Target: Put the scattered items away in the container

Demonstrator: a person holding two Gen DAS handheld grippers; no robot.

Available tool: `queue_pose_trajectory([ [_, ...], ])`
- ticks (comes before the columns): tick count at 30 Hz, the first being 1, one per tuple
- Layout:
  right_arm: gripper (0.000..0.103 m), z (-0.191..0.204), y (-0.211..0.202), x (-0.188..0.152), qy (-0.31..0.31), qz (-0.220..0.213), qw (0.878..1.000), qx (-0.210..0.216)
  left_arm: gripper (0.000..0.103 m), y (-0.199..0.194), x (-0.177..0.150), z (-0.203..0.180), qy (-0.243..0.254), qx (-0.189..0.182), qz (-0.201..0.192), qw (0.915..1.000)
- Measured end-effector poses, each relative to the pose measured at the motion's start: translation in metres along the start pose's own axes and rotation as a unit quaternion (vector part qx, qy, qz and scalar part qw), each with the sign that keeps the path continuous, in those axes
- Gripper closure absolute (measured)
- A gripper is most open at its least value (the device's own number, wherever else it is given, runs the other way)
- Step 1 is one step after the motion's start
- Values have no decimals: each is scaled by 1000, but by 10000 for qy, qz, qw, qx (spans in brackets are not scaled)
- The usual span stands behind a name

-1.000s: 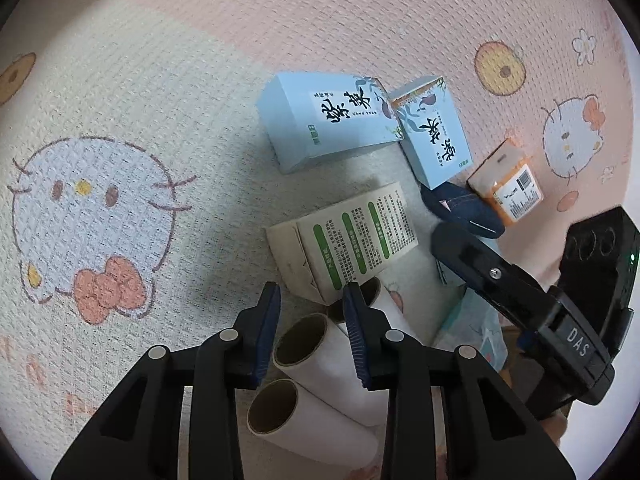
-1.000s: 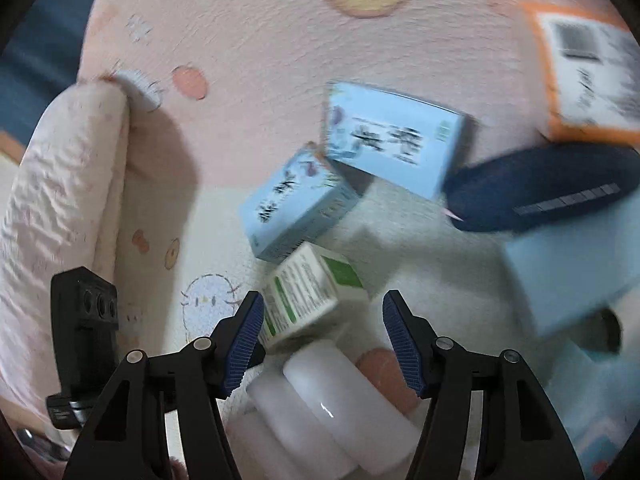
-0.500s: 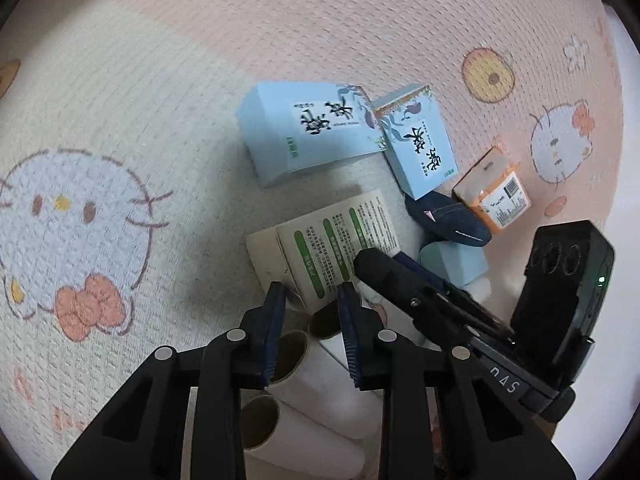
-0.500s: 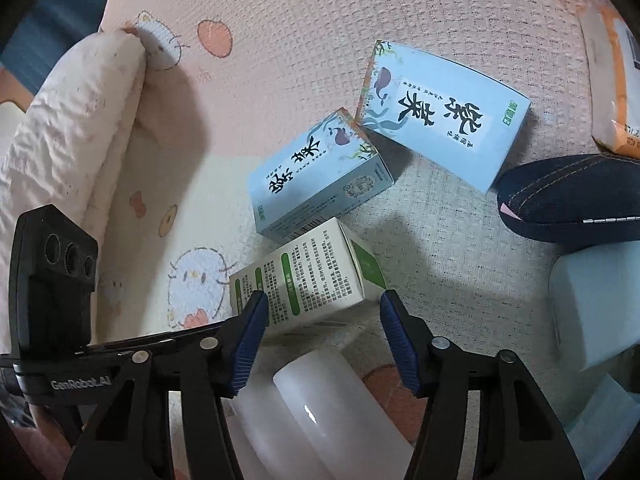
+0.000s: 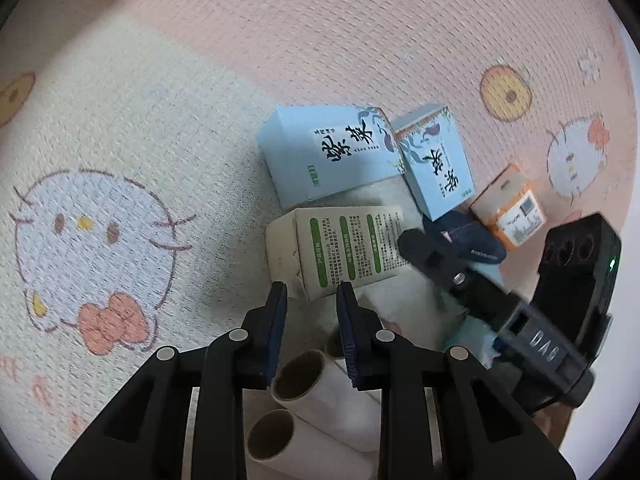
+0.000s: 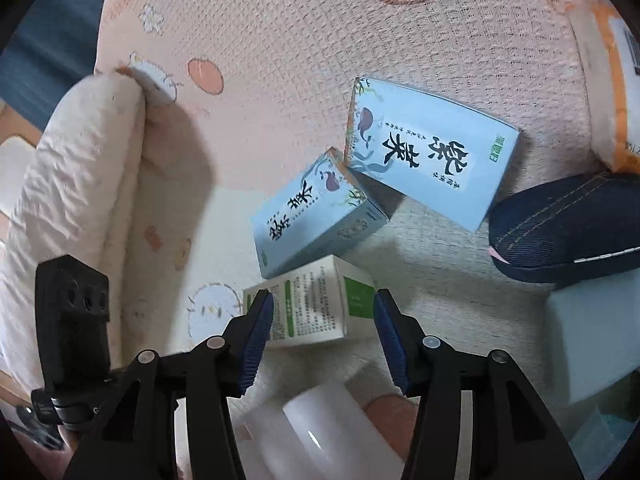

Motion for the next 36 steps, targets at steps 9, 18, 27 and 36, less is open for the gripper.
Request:
queue_pose_trajectory([
  [9,52,10,18,-10,-172,188,9991,-329,75,1,7,8,-308,-251,-73,9992],
  [18,52,19,-2,-10,-199,-138,9986,-462,77,-10,5,-12,229,-287,-315,9988],
  [27,71,28,-56,-27,583,-859,9943,242,103,-17,-16,-66,403,-1265,118,9911],
  [36,69,-22,-100,-31,906,-980,9907,-277,80,-6,-9,-32,-151,-549,133,9983],
])
Point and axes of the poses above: each gripper's, at about its wrist camera, not at the fingertips, and y roughly the way its jaws point, z to its left, x to its top, the point moved 4 cm from there along y, roughly the way its jaws point, and after that the axes turned 9 degrees about x, right-handed, at the moved point
